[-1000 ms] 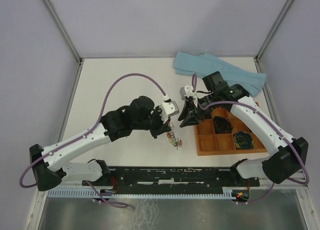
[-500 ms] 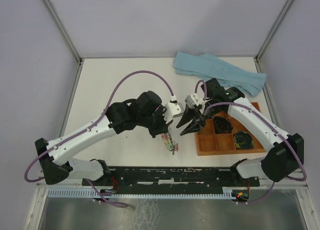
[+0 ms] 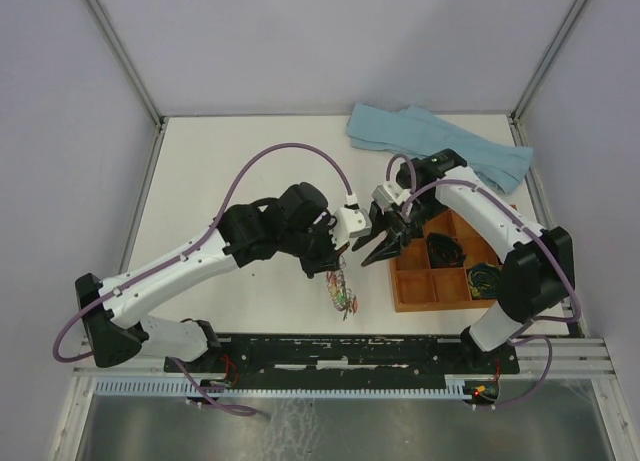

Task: Remove the keys from the keyring

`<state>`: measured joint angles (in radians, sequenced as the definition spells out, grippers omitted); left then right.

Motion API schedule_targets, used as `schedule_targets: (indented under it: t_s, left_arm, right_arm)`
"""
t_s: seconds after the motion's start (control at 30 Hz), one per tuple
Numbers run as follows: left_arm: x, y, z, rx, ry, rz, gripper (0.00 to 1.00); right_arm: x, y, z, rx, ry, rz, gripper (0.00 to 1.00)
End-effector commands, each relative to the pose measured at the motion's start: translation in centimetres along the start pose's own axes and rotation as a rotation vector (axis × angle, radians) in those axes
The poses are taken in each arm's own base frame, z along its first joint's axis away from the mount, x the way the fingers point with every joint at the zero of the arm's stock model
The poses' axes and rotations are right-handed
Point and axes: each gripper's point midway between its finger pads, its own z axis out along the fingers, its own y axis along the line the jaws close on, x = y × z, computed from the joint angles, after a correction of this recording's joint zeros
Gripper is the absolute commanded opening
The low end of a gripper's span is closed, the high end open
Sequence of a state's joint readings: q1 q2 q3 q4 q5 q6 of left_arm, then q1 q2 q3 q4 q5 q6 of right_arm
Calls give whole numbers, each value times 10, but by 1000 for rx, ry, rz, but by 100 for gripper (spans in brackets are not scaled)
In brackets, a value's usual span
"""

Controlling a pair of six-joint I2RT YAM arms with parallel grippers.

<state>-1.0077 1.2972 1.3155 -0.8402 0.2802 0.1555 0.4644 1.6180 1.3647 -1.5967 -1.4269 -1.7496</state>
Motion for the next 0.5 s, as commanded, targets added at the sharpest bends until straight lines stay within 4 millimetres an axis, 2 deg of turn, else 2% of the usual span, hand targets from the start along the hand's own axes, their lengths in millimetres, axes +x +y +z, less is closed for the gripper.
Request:
schedule_targets:
  t_s: [0.0, 0.1, 0.13, 0.2, 0.23, 0.27, 0.33, 0.47]
  left_arm:
    - [-38, -5, -12, 22, -135, 96, 3]
    - [-37, -4, -11, 21, -143, 98, 3]
    - [-36, -4, -11, 21, -147, 98, 3]
    - [-34, -2, -10, 22, -153, 95, 3]
    - [-34, -1, -10, 21, -158, 93, 3]
    - [-33, 1, -10, 20, -159, 90, 3]
    - [-33, 6, -9, 18, -168, 87, 3]
    - [-33, 16, -6, 29, -168, 74, 3]
  right_arm:
    - [-15, 1, -19, 24, 61, 93, 48]
    - [0, -15, -40, 120, 166, 109, 47]
    - [7, -21, -47, 193, 210, 183, 47]
    - [26, -51, -71, 469, 333, 155, 48]
    - [22, -63, -82, 567, 358, 48, 54]
    - [20, -61, -85, 578, 372, 3, 56]
    - [13, -51, -80, 521, 350, -13, 53]
    - [-1, -27, -49, 364, 191, -82, 52]
